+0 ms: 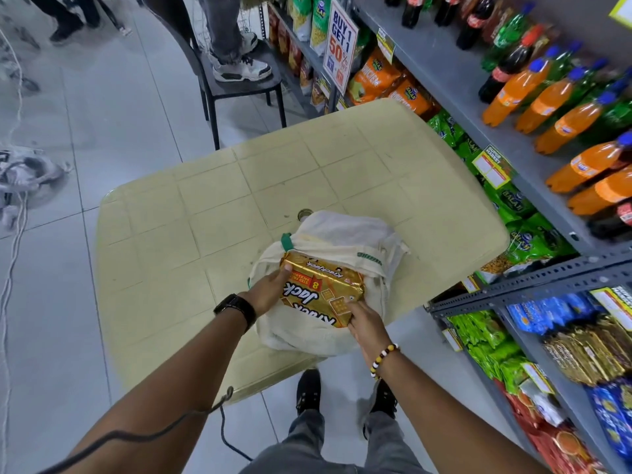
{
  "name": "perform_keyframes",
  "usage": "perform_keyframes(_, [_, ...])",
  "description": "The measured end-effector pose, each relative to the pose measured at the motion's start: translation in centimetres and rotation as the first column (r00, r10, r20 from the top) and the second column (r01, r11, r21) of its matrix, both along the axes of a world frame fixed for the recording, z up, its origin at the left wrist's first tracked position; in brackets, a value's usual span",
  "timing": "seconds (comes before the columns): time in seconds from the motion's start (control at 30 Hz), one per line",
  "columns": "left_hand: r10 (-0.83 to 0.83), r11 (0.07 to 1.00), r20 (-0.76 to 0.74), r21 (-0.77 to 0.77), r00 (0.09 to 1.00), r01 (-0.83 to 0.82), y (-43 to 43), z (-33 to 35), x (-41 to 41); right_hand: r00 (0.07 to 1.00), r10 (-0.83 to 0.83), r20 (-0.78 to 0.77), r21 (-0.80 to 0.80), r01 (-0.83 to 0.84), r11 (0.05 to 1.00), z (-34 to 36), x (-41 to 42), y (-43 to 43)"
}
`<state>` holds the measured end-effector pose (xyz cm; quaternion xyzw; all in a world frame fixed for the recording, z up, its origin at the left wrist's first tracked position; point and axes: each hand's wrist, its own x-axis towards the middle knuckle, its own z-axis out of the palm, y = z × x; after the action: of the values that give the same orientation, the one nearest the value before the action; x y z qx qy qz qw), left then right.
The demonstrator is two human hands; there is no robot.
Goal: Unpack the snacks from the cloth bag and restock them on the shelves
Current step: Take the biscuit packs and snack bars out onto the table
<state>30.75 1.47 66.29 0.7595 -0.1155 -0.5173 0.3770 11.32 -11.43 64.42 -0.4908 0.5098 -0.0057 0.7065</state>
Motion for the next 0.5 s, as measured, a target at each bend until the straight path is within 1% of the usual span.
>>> perform_keyframes(0.13, [0.099,0.988,0.046,-0.122,0.994,-0.093,0.1,2.2,-0.5,0.996,0.022,0.087,-0.133,-0.011,0.991,1.8,-0.8,0.5])
perform_keyframes(0.2, [0.15,0.972,0.055,-0.193,0.987,-0.137,0.4,4.1,-0.4,0.986,0.037,0.16,-0.223,-0.001,0.975,3.9,-0.9,0.5])
perform_keyframes(0.27, [0.169,0.951,0.065,-0.274,0.984,-0.145,0.9,5.8,-0.3,0.979,0.055,0.194,-0.308,0.008,0.951,6.1,-0.5,0.0])
perform_keyframes(0.4, [0.268,0.882,0.059,-0.417,0.962,-0.221,2.7,7.9,0.2,0.949,0.175,0.261,-0.434,-0.047,0.9,10.4,1.9,-0.6])
perform_keyframes(0.5, [0.373,0.832,0.07,-0.467,0.925,-0.3,4.5,9.2,1.2,0.928,0.261,0.265,-0.488,-0.104,0.866,12.5,4.5,0.0])
